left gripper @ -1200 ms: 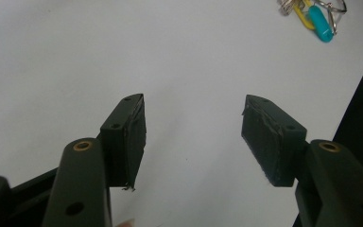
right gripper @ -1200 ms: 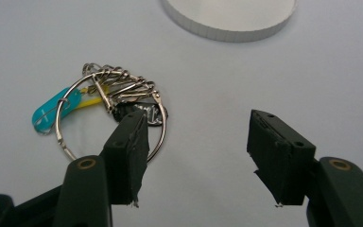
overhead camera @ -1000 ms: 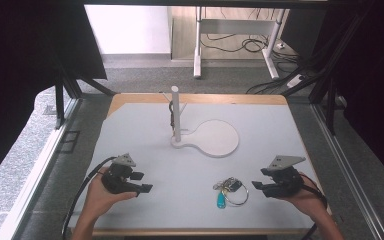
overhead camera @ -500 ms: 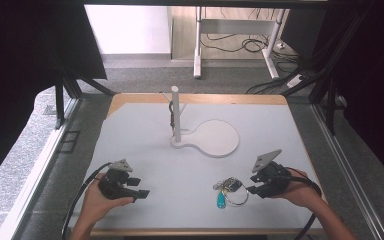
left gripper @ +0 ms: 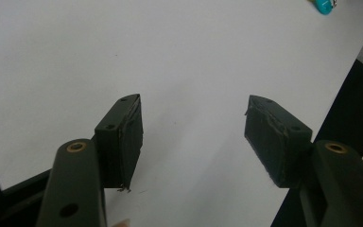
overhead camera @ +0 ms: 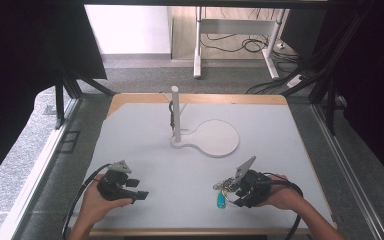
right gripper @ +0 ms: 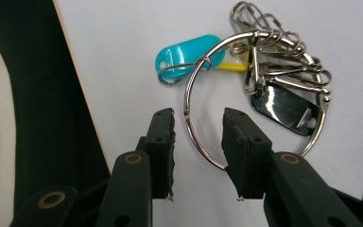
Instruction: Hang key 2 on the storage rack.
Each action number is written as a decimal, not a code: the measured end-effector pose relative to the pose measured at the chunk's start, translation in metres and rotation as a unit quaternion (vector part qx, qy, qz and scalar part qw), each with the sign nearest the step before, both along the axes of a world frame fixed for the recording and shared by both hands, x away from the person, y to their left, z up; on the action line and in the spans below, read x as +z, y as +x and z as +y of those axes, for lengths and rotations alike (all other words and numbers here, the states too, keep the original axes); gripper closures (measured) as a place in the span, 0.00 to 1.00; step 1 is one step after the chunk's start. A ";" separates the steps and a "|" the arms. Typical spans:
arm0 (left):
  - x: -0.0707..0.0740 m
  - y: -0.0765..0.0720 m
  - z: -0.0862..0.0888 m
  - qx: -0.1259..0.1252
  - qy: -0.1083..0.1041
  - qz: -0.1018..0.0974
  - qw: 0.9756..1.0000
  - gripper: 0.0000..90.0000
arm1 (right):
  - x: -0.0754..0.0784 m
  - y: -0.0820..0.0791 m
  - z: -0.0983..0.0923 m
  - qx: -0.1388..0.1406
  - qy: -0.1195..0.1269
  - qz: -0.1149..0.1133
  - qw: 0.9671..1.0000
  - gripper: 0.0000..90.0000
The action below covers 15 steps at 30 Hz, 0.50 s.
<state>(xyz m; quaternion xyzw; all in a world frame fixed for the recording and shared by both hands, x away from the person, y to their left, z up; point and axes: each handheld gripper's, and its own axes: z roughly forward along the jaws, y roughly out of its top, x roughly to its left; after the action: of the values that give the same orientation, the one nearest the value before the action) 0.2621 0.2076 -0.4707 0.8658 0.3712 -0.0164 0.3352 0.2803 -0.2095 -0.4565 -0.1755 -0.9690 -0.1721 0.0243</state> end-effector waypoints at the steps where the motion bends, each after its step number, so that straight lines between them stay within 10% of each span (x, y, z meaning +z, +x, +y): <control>1: 0.000 0.000 0.000 0.000 -0.001 0.000 1.000 0.42 | -0.001 0.000 0.001 -0.001 -0.002 0.001 1.000 0.73; 15: -0.001 -0.002 -0.001 0.001 0.000 0.000 1.000 0.42 | -0.021 0.003 0.017 0.001 -0.033 0.016 0.999 0.83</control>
<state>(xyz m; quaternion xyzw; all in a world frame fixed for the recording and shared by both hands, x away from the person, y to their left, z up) 0.2606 0.2066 -0.4712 0.8654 0.3725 -0.0162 0.3348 0.2833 -0.1922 -0.4776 -0.1783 -0.9738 -0.1372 0.0342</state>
